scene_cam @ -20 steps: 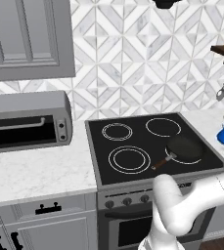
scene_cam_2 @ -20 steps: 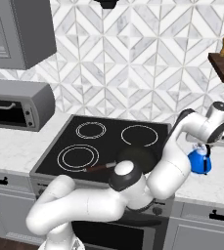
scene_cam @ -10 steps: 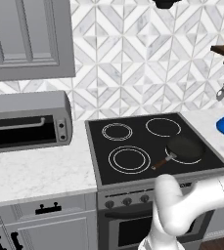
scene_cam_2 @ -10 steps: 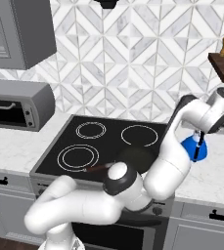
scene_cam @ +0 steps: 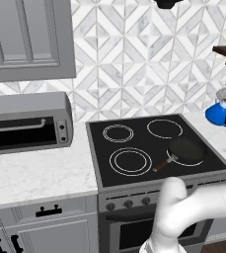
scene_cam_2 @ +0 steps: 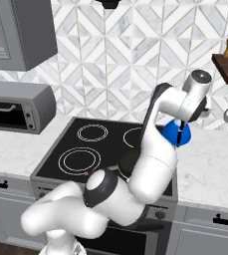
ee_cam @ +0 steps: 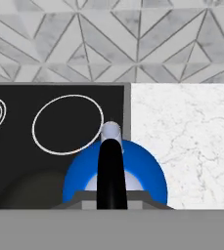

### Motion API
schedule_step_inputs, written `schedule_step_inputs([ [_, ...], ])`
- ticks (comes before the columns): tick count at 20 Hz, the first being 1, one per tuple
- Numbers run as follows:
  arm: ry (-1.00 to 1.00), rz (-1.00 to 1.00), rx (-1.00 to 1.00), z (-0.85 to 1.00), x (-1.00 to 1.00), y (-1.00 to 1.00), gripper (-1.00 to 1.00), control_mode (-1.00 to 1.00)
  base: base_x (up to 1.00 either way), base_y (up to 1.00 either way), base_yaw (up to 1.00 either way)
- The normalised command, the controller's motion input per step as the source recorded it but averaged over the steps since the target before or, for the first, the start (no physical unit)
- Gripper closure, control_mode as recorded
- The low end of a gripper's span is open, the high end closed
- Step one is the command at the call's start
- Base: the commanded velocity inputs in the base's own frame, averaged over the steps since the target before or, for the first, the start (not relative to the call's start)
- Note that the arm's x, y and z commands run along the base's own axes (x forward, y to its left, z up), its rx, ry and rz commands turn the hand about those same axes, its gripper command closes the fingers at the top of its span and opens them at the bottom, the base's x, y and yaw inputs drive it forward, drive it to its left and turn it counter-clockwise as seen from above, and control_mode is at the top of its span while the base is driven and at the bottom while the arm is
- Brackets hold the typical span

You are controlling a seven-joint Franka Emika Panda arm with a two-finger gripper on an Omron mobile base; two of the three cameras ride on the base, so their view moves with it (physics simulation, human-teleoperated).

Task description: Pick the kettle from the counter and place it on a stove burner. Then turn the burner on.

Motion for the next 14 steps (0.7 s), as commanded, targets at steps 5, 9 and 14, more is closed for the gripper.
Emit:
schedule_step_inputs([
  [5, -0.11, 0.0, -0.1, 0.02, 0.0, 1.0, 1.0, -1.0, 0.0, 0.0, 0.0],
  [9, -0.09, 0.0, -0.03, 0.14, 0.0, 1.0, 1.0, -1.0, 0.0, 0.0, 0.0],
  [14, -0.02, 0.0, 0.0, 0.24, 0.0, 1.0, 1.0, -1.0, 0.0, 0.0, 0.0],
])
